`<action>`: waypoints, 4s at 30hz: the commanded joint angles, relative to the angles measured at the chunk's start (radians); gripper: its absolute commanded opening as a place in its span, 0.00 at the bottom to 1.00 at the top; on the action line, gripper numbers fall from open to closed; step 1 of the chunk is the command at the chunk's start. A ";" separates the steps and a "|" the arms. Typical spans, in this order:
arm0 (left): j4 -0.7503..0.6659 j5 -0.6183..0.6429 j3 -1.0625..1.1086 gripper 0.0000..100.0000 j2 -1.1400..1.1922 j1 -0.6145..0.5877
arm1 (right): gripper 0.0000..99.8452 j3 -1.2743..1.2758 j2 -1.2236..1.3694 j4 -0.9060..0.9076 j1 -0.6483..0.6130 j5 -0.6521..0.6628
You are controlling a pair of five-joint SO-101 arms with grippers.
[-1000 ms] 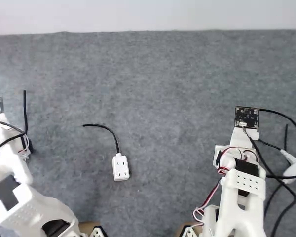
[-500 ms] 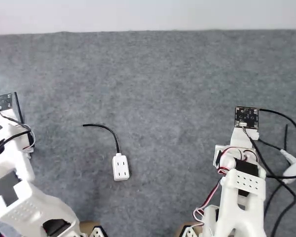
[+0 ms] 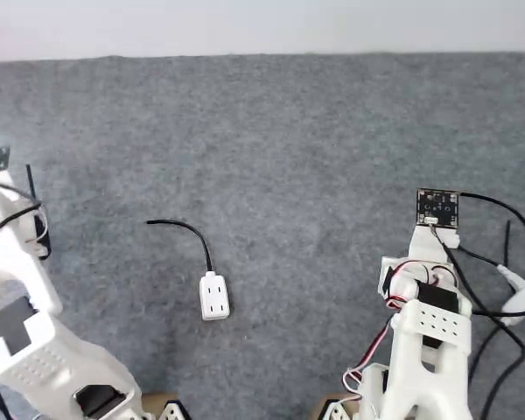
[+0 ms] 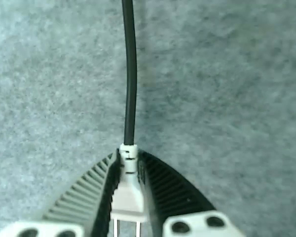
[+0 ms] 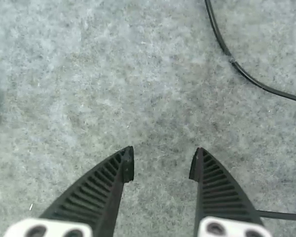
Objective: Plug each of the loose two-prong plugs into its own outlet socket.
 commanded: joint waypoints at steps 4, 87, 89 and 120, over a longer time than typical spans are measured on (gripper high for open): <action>0.084 0.063 -0.070 0.01 -0.008 0.169 | 0.18 -0.009 -0.001 -0.018 -0.007 0.008; -0.502 0.497 1.213 0.14 -1.267 0.565 | 0.18 -0.132 -0.007 0.163 -0.332 -0.163; -0.502 0.497 1.224 0.14 -1.278 0.529 | 0.18 -0.173 0.002 0.170 -0.401 -0.204; -0.657 0.356 1.293 0.14 -1.240 0.216 | 0.08 -0.752 0.805 0.019 -0.834 -0.511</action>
